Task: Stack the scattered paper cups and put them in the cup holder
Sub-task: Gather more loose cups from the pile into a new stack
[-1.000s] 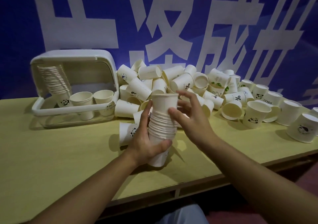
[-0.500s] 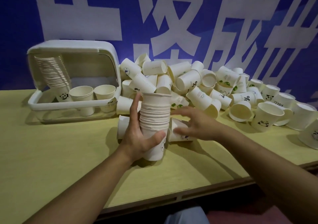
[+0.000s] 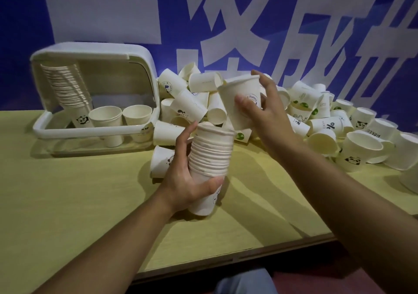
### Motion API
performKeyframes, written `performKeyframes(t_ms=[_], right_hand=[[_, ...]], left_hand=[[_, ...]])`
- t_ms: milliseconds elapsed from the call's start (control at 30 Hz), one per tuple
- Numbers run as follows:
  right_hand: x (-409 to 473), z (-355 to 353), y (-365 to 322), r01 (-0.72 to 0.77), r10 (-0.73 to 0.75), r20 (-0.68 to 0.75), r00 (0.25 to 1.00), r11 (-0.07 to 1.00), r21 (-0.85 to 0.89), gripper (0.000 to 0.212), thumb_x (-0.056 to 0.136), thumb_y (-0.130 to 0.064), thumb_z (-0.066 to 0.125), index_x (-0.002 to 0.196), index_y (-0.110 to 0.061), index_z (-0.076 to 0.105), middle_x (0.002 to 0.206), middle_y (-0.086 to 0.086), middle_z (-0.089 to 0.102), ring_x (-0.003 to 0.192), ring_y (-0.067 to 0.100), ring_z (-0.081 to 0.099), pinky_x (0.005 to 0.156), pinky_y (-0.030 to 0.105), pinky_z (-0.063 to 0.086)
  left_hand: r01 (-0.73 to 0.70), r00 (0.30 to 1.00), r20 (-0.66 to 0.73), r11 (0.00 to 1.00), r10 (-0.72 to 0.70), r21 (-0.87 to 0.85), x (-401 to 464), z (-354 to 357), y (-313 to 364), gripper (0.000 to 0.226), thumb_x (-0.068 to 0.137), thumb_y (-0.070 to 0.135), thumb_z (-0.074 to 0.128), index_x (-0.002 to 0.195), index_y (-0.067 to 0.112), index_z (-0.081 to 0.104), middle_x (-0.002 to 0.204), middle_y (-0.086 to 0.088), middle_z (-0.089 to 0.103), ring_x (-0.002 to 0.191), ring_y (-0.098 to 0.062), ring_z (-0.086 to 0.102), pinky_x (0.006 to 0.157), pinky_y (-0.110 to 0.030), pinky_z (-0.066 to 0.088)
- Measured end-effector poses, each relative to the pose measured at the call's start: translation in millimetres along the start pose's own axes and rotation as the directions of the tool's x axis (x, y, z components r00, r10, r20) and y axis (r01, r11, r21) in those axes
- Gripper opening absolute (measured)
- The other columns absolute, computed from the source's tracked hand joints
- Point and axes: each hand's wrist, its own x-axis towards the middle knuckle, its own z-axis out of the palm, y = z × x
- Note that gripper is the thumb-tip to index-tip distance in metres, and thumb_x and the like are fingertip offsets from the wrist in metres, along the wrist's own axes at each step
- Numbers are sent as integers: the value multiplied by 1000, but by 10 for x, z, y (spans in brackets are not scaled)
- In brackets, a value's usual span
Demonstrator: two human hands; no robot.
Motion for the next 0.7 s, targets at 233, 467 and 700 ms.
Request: performKeyframes(t_ms=[233, 467, 700], right_hand=[[-162, 398, -26, -4, 5, 112, 994, 1000, -10, 61, 92, -37, 69, 140, -33, 32, 121, -9, 55, 96, -2, 66, 80, 27, 60], [-446, 458, 147, -10, 21, 159, 987, 997, -72, 55, 84, -53, 64, 132, -41, 39, 127, -6, 58, 115, 11, 61, 96, 40, 55], [-533, 465, 177, -5, 30, 200, 979, 993, -122, 57, 81, -50, 67, 132, -32, 48, 116, -20, 59, 102, -9, 58, 81, 10, 48]], left_hand=[[-1, 1000, -16, 1000, 1, 17, -65, 4, 13, 103, 62, 39, 83, 138, 65, 19, 134, -7, 55, 111, -13, 66, 87, -23, 54], [-11, 999, -51, 1000, 11, -2, -87, -16, 47, 115, 67, 34, 85, 147, 60, 7, 137, -2, 55, 116, -16, 66, 89, -32, 57], [-49, 997, -68, 999, 48, -21, -54, -106, 118, 108, 67, 25, 82, 151, 33, 16, 136, -10, 53, 111, -14, 68, 84, -22, 55]])
